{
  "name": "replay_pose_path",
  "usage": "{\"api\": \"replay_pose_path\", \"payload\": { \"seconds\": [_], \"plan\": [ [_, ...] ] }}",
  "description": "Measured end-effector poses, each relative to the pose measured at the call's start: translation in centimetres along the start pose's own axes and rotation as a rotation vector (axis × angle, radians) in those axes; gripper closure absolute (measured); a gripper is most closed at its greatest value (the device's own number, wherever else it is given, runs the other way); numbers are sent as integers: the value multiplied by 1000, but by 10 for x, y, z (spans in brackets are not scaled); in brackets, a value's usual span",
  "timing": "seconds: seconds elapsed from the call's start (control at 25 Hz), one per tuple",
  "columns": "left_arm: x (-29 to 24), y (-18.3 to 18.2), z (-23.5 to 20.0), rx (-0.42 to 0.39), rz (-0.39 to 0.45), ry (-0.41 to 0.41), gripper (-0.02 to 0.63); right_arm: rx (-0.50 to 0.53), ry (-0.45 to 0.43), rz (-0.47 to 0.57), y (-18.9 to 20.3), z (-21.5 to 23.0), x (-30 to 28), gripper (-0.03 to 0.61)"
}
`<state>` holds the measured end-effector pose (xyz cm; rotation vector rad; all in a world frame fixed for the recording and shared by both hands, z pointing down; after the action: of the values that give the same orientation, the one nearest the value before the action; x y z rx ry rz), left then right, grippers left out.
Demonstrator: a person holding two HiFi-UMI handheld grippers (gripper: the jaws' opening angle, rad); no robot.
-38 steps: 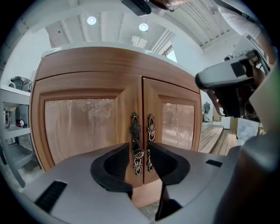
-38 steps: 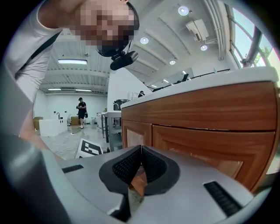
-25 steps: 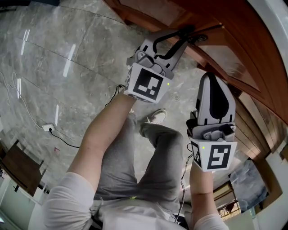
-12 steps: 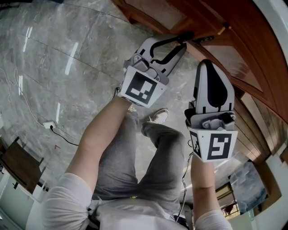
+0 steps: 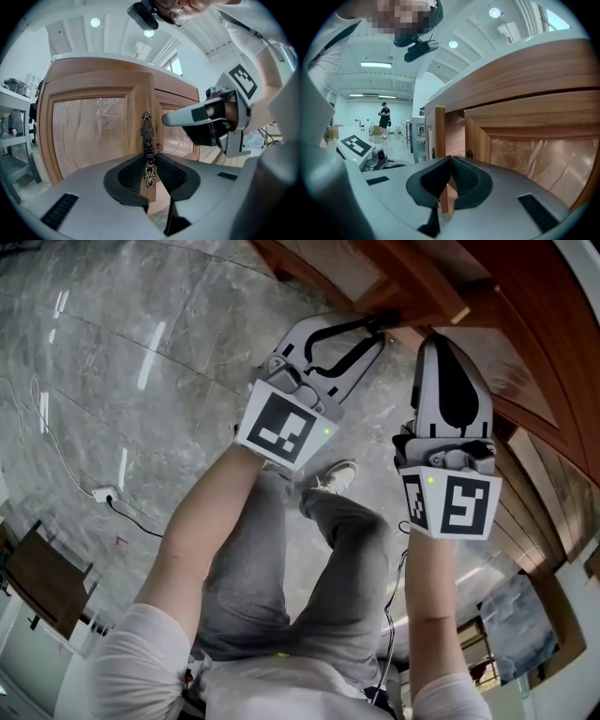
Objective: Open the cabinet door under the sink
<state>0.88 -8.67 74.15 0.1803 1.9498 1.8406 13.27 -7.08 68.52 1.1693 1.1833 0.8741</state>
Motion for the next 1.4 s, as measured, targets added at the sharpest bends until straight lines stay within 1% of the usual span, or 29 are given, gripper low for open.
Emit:
{"api": "replay_pose_path", "payload": {
  "seconds": [0.16, 0.36, 0.52, 0.64, 0.92, 1.12, 1.2, 1.28, 1.4],
  "plan": [
    [11, 4, 3, 5, -2, 16, 525, 28, 10, -3, 0, -13, -12, 546],
    [21, 7, 5, 0, -2, 36, 525, 61, 8, -3, 1, -18, -23, 546],
    [32, 11, 5, 9, 5, 44, 523, 39, -40, 0, 2, -26, -26, 547],
    [46, 12, 8, 21, -4, 49, 523, 49, -70, -6, 1, -38, -19, 548],
    [82, 10, 13, 80, -20, 10, 522, 45, -114, -32, -6, -71, -5, 548],
    [106, 13, 17, 106, -26, -39, 522, 85, -153, -42, -11, -93, -1, 548],
    [116, 17, 18, 130, -21, -57, 522, 103, -175, -47, -12, -102, -2, 548],
    [124, 20, 18, 155, -26, -70, 523, 110, -188, -51, -14, -111, -2, 548],
    [140, 21, 17, 163, -40, -97, 523, 114, -208, -58, -18, -128, -1, 548]
  ]
}}
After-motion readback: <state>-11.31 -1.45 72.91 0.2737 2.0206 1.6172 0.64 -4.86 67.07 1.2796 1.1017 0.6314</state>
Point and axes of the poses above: the fingertips, and each gripper's own axes: x backward along the fingers, z to its right, y out of its underside, the point moved 7 cm from there along x, backward along the fingers, and after that the axes turned 14 degrees about y, right-handed, at the moved point
